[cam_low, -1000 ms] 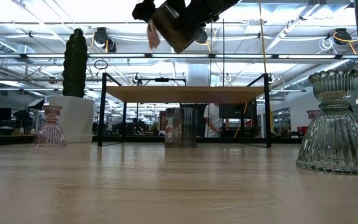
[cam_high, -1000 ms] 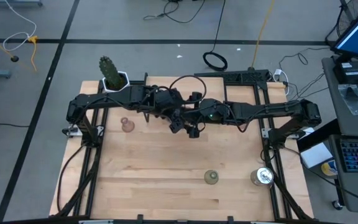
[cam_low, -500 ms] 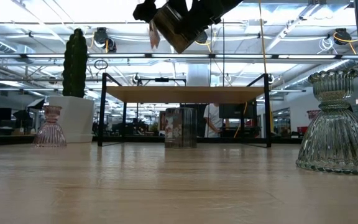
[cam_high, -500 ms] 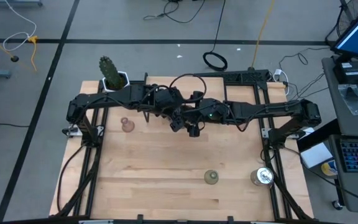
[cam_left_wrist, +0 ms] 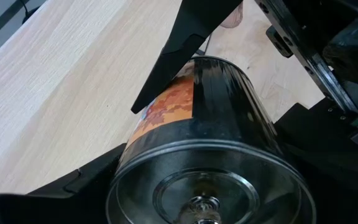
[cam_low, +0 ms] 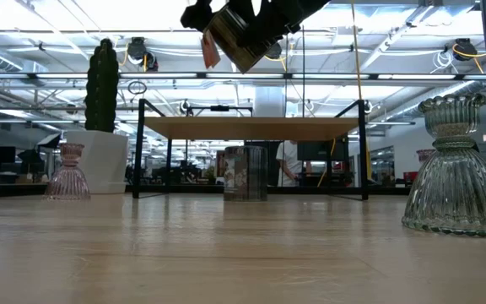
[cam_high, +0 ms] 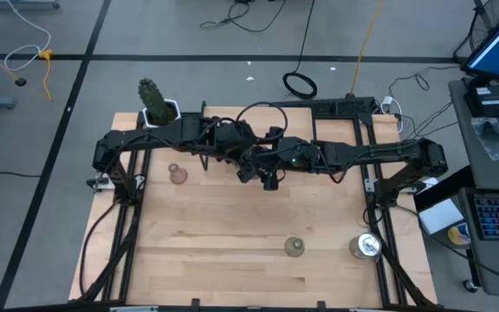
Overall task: Pick & Place candle stick holders
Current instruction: Put the orange scented candle on the shelf
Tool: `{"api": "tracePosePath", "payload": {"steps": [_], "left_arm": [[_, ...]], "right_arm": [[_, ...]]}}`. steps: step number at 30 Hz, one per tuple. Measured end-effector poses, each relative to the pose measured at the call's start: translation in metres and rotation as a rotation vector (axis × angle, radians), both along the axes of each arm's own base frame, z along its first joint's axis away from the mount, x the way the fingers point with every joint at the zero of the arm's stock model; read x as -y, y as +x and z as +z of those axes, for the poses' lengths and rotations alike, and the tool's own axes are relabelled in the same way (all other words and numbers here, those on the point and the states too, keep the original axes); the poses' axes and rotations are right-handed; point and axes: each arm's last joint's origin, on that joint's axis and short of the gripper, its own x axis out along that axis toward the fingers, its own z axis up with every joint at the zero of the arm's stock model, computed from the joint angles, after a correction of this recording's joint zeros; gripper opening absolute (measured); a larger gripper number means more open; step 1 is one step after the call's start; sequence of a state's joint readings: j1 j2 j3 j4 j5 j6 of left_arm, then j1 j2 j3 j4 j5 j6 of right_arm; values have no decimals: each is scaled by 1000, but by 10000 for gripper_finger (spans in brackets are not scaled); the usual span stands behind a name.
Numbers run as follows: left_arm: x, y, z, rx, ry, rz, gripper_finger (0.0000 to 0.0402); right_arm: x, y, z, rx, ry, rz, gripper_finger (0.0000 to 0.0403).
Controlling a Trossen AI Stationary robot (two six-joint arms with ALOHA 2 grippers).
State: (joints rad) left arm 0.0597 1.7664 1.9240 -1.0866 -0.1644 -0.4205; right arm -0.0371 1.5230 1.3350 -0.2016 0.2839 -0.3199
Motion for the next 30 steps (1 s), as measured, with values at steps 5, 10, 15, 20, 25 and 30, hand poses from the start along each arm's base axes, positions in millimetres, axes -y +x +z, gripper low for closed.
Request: {"api": "tracePosePath", "payload": {"steps": [5, 10, 15, 20, 25, 30], "left_arm": [[0, 0, 0, 1, -2, -5, 388], [-1, 0, 0, -6, 15, -31, 370], [-5, -5, 3, -12, 19, -37, 375], [-11, -17, 14, 9, 21, -15, 393], [-15, -27, 24, 35, 29, -7, 375], [-15, -43, 35, 40, 54, 2, 365]], "right_arm": [[0, 0, 0, -4, -7, -1, 352], [0, 0, 0, -5, -10, -7, 352], [1, 0, 0, -3, -11, -30, 352], [2, -2, -3, -30, -6, -50, 352], [3, -2, -4, -32, -3, -65, 352], [3, -2, -3, -24, -4, -93, 352]]}}
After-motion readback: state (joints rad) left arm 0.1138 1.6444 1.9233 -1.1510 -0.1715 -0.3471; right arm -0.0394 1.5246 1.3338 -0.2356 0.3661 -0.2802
